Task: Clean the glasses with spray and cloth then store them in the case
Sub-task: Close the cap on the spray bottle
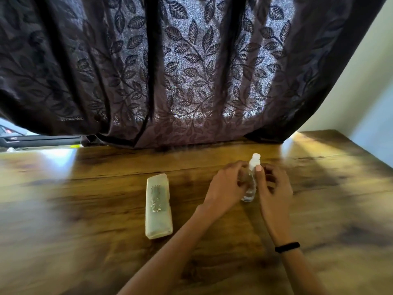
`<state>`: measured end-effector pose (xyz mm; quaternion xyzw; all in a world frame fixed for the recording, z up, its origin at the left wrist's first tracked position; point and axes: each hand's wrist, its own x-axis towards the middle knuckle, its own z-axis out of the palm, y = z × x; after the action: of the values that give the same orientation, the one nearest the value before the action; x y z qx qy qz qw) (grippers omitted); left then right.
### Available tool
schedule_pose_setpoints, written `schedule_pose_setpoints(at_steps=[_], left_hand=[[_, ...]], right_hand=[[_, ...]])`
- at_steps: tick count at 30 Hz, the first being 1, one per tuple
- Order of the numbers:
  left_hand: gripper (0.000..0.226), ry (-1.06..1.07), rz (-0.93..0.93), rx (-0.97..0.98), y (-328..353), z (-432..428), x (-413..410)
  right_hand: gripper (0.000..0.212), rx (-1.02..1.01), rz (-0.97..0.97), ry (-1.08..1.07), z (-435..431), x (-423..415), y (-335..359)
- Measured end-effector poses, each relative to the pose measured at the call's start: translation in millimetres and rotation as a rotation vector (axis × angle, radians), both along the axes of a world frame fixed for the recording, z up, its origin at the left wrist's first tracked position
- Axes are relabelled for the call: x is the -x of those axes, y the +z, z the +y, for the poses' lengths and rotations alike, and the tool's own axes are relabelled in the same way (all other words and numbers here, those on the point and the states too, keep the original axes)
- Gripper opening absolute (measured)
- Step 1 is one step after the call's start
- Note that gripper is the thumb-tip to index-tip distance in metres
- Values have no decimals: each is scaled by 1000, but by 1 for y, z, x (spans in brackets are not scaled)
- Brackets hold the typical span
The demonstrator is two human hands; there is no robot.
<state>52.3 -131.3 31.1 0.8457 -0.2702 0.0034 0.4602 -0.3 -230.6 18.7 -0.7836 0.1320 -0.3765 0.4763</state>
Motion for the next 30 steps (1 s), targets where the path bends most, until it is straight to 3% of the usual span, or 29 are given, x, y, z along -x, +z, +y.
schedule_pose_setpoints(at_steps=[8, 16, 30], left_hand=[[38, 247, -167, 1, 24, 49, -21], [35, 444, -158, 23, 38, 109, -46], [40, 537, -124, -97, 0, 126, -45]], right_hand=[[25, 34, -84, 250, 43, -31, 17], [34, -141, -33, 603, 94, -71, 30], [33, -109, 60, 658, 108, -80, -3]])
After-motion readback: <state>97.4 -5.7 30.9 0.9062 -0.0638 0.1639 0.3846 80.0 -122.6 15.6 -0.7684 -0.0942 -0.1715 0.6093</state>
